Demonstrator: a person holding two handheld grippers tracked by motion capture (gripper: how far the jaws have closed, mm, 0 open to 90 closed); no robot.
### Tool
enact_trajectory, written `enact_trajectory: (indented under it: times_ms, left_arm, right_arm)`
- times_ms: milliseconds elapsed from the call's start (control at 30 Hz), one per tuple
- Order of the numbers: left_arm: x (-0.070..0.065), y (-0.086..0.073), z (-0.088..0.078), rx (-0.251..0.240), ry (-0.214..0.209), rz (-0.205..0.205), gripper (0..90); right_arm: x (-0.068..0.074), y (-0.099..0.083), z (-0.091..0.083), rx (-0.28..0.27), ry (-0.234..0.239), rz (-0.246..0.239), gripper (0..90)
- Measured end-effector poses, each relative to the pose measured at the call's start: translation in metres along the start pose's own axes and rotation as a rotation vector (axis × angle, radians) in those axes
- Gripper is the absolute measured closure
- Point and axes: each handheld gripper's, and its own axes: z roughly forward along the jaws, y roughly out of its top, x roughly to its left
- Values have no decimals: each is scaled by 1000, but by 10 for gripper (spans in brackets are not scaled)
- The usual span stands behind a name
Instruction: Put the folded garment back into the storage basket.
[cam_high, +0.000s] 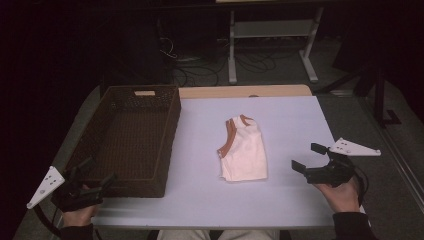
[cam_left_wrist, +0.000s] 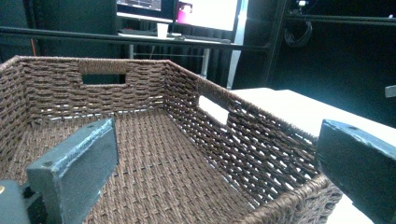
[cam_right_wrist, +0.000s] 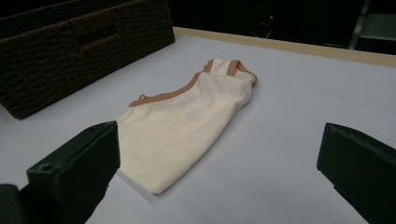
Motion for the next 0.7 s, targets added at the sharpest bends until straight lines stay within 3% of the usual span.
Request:
enact_trajectory:
  times_ms: [433,700]
  left_arm:
    - [-2,0,0,10,7,13,0]
    - [-3,0,1,9,9,22,0]
  right_arm:
    - [5,-1,6,59,-14,-27,0]
    - [11,1,5,65,-19,-36,0]
